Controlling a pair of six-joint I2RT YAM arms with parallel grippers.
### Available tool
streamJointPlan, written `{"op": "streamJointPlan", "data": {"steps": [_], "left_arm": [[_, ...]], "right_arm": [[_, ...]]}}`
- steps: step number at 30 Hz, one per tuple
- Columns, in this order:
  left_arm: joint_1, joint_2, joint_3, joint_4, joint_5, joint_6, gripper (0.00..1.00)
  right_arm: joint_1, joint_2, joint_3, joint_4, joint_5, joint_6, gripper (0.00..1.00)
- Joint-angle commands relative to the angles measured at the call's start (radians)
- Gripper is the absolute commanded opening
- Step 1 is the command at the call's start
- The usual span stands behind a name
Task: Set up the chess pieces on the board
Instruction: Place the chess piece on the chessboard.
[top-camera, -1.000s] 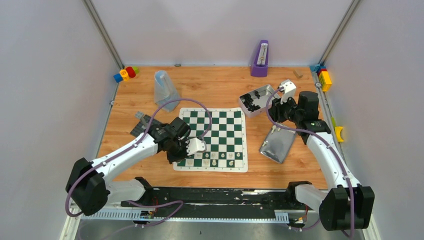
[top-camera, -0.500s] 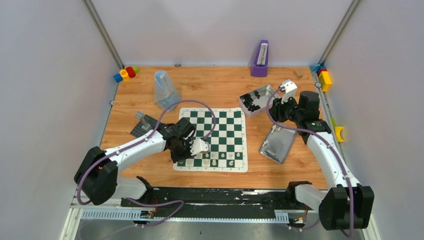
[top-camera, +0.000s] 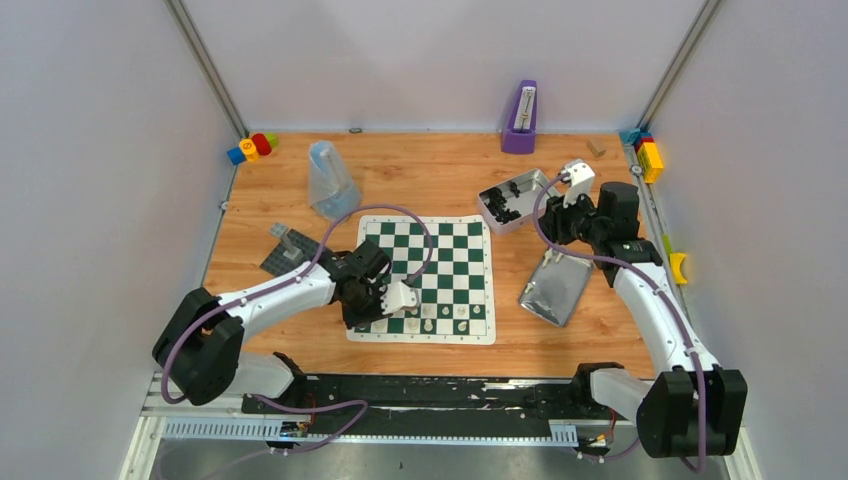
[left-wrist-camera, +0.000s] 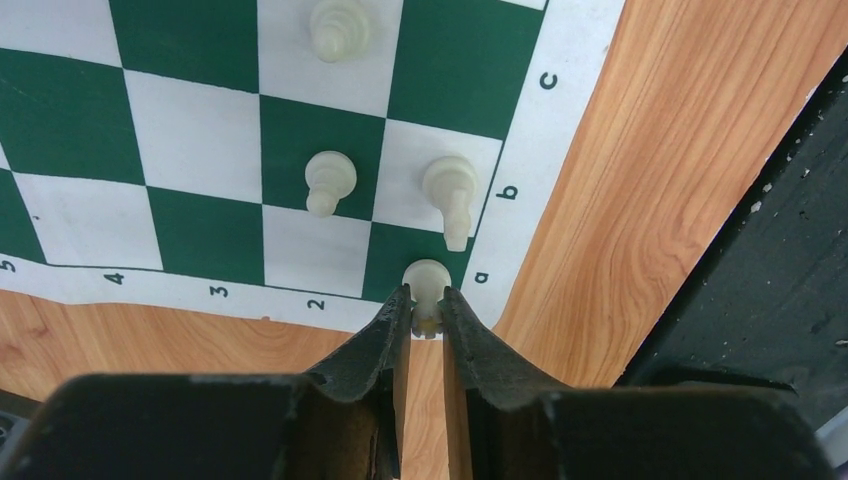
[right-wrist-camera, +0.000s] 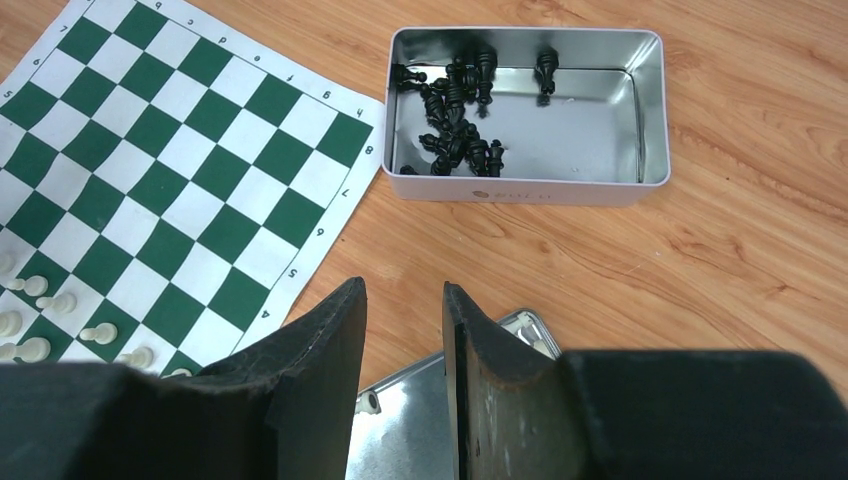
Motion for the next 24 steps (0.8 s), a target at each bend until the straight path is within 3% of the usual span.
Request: {"op": "streamJointPlan", "data": {"steps": [1,13,19,24], "left_arm": [[0.003,0.006,-0.010,0.032,0.008,0.018,0.25],[0.003,-0.042,-0.009,0.047,-0.045,0.005,0.44],[0.015,-0.154,0.032,0.001,-0.069,0.004,0.67],[0.043,-0.223,0.119,-0.039,-0.036,-0.011,0.75]], "right_arm": [[-0.008,-0.001,0.012,0.004,-0.020,-0.003,0.35],[-0.034,0.003,0.020,-0.040,-0.042,-0.029,0.35],[-0.145,0.056,0.050,-0.151,-0.064,-0.082,0.35],[-0.148,0.111,0.027,-0.221,-0.032,-0.116,0.35]]}}
